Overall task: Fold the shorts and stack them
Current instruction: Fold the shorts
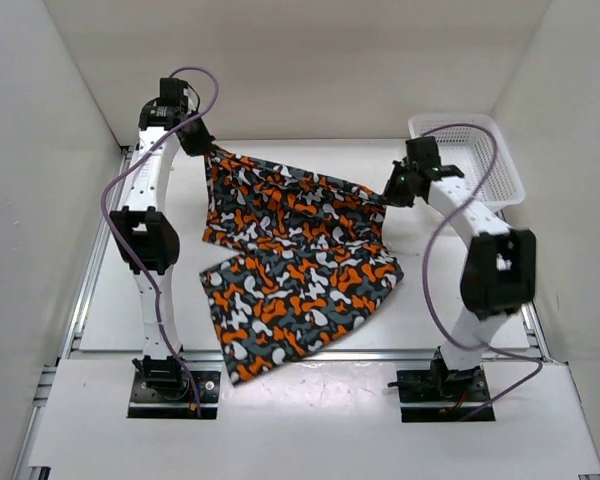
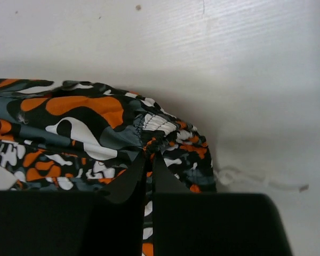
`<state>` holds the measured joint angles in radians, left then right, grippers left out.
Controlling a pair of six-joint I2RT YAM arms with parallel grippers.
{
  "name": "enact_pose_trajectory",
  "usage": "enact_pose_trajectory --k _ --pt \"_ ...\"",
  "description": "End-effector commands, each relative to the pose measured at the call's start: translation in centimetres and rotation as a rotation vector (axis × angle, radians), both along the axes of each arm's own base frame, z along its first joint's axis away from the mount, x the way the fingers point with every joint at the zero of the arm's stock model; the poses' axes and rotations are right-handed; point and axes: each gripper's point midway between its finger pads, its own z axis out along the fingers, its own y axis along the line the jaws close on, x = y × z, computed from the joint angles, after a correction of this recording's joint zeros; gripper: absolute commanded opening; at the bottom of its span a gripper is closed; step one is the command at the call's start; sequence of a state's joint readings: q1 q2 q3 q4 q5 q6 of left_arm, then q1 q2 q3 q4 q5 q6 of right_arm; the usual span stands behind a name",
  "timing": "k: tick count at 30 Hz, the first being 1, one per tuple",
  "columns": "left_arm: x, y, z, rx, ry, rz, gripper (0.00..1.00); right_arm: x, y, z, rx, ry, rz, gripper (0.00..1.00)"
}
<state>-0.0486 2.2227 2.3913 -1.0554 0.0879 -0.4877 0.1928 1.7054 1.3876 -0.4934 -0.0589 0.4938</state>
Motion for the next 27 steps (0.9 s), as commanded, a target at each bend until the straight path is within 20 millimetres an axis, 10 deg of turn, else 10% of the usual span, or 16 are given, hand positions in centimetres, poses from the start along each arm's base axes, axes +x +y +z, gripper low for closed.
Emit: enact_pose_trajectory --k 1,5,11,12,19,20,27 --pt "1.9 8.1 8.5 0.107 -0.238 0.168 0.10 4.4 -3.0 0.3 -0.107 -0.041 -0.097 0.00" --pt "2.3 8.4 9.2 0.092 -0.265 0.163 0.10 8.0 -1.8 1.7 -0.064 -0.073 -0.083 0.00" --pt "-1.3 7.5 12.1 0.067 -0.281 0.134 0.10 6.7 -2.1 2.9 -0.048 -0.079 -0.080 0.00" --pt "-3.3 7.3 14.6 0.067 -0.322 0.135 0.10 6.2 -1.9 3.0 -0.037 -0.077 -0.069 0.00" --pt "-15.7 2.5 12.9 -0.021 -0.204 0.035 0.10 0.6 -2.5 2.8 -0.050 0.000 -0.040 0.00" --pt "-17.7 1.7 9.4 -0.043 -0.111 0.019 0.10 -0.4 -3.0 3.4 -0.050 -0.002 -0.050 0.00" --pt "-29.3 -2.1 3.2 -0.155 0.021 -0.075 0.10 -7.2 -5.0 1.3 -0.096 0.065 -0.072 0.00"
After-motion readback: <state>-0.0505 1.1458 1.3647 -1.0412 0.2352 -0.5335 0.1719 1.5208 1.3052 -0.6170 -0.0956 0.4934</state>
